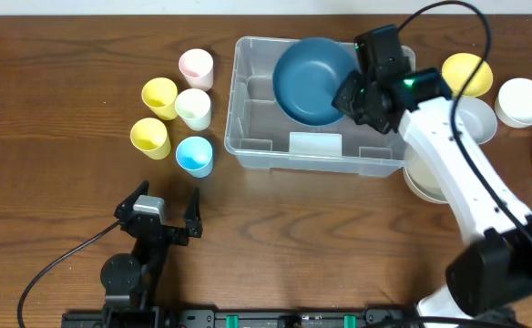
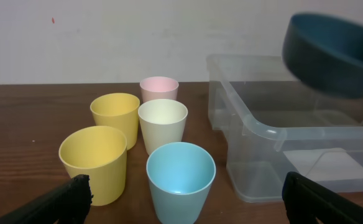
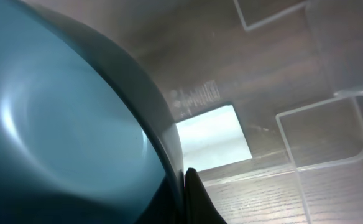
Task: Pack container
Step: 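Carry the dark blue bowl left and lower it into the bin, then release the bowl and move the right gripper to the beige bowl, then grasp the beige bowl rim with the right gripper and lift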
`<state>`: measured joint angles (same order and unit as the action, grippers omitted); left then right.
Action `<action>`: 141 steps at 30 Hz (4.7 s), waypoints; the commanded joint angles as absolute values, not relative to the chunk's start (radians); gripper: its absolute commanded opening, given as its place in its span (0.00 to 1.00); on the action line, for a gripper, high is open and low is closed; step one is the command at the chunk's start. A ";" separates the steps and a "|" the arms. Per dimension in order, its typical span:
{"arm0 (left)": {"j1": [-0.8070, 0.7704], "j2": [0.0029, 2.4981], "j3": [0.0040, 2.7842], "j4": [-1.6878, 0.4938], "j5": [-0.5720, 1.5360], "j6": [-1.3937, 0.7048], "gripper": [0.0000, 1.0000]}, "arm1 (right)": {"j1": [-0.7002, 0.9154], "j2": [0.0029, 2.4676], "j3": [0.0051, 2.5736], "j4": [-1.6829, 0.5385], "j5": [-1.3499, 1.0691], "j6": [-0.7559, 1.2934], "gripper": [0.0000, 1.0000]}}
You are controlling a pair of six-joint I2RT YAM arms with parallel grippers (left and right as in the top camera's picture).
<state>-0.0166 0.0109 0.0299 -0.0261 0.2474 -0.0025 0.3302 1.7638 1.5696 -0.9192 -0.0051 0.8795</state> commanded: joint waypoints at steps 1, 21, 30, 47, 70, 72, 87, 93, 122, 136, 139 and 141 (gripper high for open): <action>-0.012 0.004 0.004 -0.047 0.247 0.004 0.98 | 0.335 1.815 1.583 -0.916 -0.033 0.897 0.01; -0.012 0.004 0.004 -0.047 0.247 0.004 0.98 | 0.387 1.983 1.581 -0.878 -0.059 0.897 0.02; -0.012 0.004 0.004 -0.047 0.246 0.004 0.98 | 0.388 1.983 1.573 -0.870 -0.060 0.897 0.20; -0.012 0.004 0.004 -0.047 0.247 0.004 0.98 | 0.378 1.943 1.645 -0.867 -0.165 0.720 0.41; -0.012 0.004 0.004 -0.047 0.246 0.004 0.98 | -0.321 1.660 1.994 -1.693 0.175 0.690 0.88; -0.012 0.004 0.004 -0.047 0.247 0.004 0.98 | -0.345 1.660 1.907 -1.662 0.176 0.683 0.88; -0.012 0.004 0.004 -0.047 0.246 0.004 0.98 | -0.362 1.660 1.337 -1.243 0.168 0.585 0.98; -0.012 0.004 0.004 -0.047 0.247 0.004 0.98 | -0.362 1.661 1.182 -1.087 0.168 0.581 0.99; -0.012 0.004 0.004 -0.047 0.246 0.004 0.98 | -0.439 1.661 0.978 -0.897 0.157 0.494 0.30; -0.012 0.004 0.004 -0.047 0.247 0.004 0.98 | -0.539 1.630 1.129 -1.105 0.184 0.500 0.01; -0.012 0.004 0.004 -0.047 0.247 0.004 0.98 | -0.577 1.596 1.303 -1.239 0.187 0.499 0.01; -0.012 0.004 0.004 -0.047 0.246 0.004 0.98 | -0.601 1.567 1.443 -1.327 0.179 0.500 0.01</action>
<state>-0.0166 0.0109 0.0299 -0.0261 0.2474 -0.0025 -0.5690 1.6314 1.2774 -1.2842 0.1394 0.5064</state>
